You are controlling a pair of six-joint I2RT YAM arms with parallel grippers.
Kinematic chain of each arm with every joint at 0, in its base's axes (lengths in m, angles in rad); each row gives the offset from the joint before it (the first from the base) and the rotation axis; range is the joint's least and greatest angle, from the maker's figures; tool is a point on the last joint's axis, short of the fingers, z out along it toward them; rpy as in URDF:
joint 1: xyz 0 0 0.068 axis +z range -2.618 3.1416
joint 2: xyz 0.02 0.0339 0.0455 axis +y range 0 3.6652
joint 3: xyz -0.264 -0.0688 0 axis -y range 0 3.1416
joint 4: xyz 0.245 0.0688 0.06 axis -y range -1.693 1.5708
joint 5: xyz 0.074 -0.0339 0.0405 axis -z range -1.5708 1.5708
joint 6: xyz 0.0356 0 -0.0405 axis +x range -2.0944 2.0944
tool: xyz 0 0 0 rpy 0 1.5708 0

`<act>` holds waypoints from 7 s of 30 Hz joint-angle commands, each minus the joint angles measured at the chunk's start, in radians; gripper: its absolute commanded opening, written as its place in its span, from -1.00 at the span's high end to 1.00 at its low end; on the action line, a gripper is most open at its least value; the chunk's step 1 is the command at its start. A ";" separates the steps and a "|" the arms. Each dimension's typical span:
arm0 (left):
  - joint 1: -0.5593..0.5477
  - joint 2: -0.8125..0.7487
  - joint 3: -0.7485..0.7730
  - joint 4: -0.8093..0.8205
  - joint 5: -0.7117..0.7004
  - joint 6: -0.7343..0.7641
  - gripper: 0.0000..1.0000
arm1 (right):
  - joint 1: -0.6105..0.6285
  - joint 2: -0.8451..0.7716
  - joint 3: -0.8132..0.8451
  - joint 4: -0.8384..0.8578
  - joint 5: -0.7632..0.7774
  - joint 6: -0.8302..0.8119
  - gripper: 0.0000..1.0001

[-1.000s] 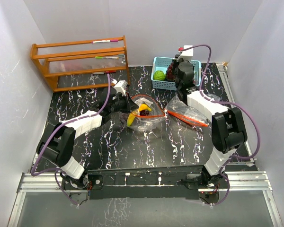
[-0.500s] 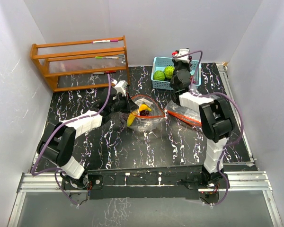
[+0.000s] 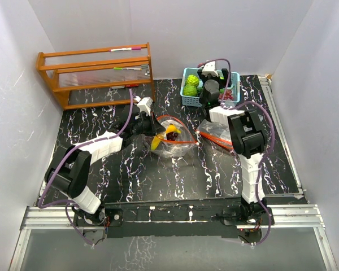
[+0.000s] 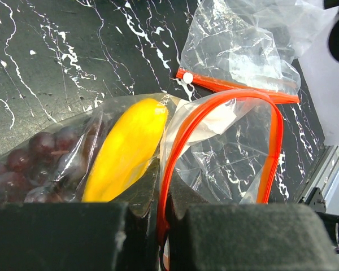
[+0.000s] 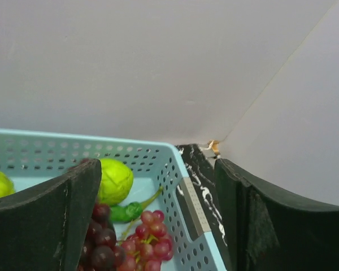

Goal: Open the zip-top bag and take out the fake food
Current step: Place the fake fruit in the bin, then pick up the fake fruit from the zipper food storage bag.

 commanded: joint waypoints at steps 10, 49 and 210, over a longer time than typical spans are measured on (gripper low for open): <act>-0.003 -0.003 0.032 0.003 0.020 0.007 1.00 | 0.043 -0.459 -0.181 -0.723 -0.784 0.562 -0.18; -0.003 -0.040 0.040 -0.006 0.024 0.008 1.00 | 0.332 -0.775 -0.644 -0.702 -1.061 0.802 0.63; -0.126 0.184 0.086 0.081 -0.053 -0.023 1.00 | 0.156 -0.852 -0.418 -0.425 -0.986 1.099 0.85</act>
